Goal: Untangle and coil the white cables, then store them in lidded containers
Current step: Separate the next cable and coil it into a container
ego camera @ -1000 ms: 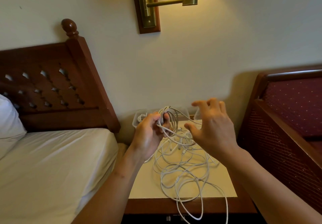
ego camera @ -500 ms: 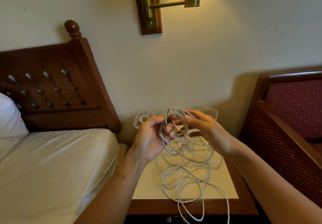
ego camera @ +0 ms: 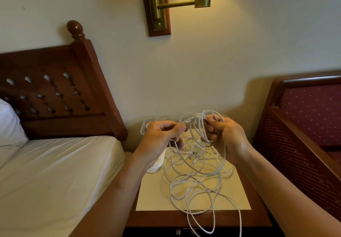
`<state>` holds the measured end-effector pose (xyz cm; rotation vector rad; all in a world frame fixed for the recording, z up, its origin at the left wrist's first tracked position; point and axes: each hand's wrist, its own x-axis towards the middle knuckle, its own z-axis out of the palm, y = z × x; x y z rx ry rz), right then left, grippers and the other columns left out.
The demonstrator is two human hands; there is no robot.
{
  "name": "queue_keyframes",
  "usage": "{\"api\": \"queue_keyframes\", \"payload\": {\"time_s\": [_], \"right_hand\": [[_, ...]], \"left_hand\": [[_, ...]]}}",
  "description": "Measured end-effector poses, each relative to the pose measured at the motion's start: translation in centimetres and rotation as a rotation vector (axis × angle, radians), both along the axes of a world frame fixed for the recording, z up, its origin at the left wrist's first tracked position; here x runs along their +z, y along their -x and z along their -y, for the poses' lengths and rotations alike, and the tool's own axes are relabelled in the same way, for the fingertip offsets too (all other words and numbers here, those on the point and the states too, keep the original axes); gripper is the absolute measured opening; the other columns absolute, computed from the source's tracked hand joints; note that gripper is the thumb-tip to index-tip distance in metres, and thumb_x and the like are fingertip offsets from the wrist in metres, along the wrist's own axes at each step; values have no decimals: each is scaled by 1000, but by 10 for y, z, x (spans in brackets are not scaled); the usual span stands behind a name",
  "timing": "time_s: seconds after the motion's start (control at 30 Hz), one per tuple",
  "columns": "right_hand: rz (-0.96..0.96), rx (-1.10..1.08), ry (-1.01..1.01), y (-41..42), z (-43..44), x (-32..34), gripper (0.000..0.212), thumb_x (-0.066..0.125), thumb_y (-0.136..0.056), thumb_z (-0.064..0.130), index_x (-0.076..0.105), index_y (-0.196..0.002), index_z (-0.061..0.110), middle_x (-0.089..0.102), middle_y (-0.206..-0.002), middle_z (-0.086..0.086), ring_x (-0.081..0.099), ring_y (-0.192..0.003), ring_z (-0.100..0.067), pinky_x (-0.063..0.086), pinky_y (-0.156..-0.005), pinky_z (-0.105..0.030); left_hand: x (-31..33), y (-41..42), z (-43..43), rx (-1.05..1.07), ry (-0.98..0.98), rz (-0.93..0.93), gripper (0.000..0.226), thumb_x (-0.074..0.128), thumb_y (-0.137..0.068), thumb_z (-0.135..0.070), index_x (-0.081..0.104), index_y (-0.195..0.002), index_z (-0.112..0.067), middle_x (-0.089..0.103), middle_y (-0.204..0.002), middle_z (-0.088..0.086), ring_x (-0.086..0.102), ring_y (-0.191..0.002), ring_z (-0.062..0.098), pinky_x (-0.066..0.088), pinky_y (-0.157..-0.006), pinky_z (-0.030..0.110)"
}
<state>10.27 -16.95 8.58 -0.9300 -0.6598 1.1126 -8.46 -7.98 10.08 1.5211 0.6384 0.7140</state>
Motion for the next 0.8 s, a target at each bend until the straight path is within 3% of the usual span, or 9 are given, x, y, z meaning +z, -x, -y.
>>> {"api": "queue_keyframes", "payload": {"time_s": [0.1, 0.2, 0.27, 0.37, 0.47, 0.53, 0.6, 0.67, 0.8], "right_hand": [[-111, 1, 11, -2, 6, 1, 30, 40, -106, 7, 54, -80, 10, 27, -66, -1, 26, -45, -10, 37, -44, -25], [-154, -151, 52, -7, 5, 0, 31, 40, -106, 8, 56, -81, 10, 30, -63, -2, 29, -43, -10, 35, -38, -23], [-77, -246, 76, -11, 3, 0, 33, 41, -108, 11, 58, -79, 12, 38, -61, -3, 36, -44, -12, 34, -37, -23], [112, -252, 82, -10, 0, 5, 38, 42, -109, 13, 62, -77, 13, 43, -57, 1, 37, -44, -12, 34, -38, -22], [273, -196, 40, -2, -3, 15, 40, 42, -110, 15, 58, -74, 17, 35, -53, 8, 31, -44, -11, 32, -40, -21], [322, -152, -7, 3, -6, 25, 42, 41, -111, 13, 57, -72, 18, 35, -53, 9, 29, -44, -11, 29, -41, -21], [404, -128, -36, 5, -10, 35, 34, 42, -110, 13, 57, -79, 12, 39, -53, 9, 33, -45, -12, 31, -45, -22], [503, -119, -67, 5, -14, 42, 25, 47, -108, 17, 58, -88, 6, 47, -60, 2, 42, -54, -21, 36, -53, -32], [591, -81, -69, 4, -17, 49, 24, 49, -104, 26, 62, -97, 8, 54, -78, -13, 50, -69, -30, 42, -63, -43]], "left_hand": [[4, 9, -5, -17, 131, 100, 21, 71, -92, -18, 76, -94, 2, 61, -75, 16, 66, -67, 36, 58, -72, 46], [2, 11, -10, 185, 212, 114, 28, 66, -97, -20, 73, -105, 6, 73, -84, 22, 72, -76, 42, 62, -78, 53], [-5, 12, -17, 342, 131, -77, 26, 61, -103, -18, 69, -116, 4, 75, -83, 19, 73, -75, 39, 64, -76, 51], [-10, 11, -21, 228, -170, -524, 44, 61, -96, -10, 54, -139, -17, 64, -120, 6, 64, -107, 27, 50, -79, 34], [14, -1, -5, 173, -163, -259, 59, 58, -91, -19, 51, -150, -21, 58, -139, -7, 51, -131, 11, 44, -99, 28], [34, -13, 5, 147, -128, -70, 50, 52, -89, -36, 71, -131, -15, 71, -128, -1, 61, -125, 13, 44, -111, 40], [50, -21, 12, 38, -107, -23, 51, 53, -96, -49, 80, -104, -6, 78, -106, 13, 72, -107, 25, 52, -103, 41], [61, -28, 15, -54, -75, -46, 65, 52, -99, -57, 78, -100, 3, 76, -99, 26, 75, -98, 36, 59, -95, 44], [62, -40, 18, -62, -37, 12, 48, 57, -104, -39, 75, -98, 6, 72, -86, 28, 72, -78, 36, 61, -74, 41]]}}
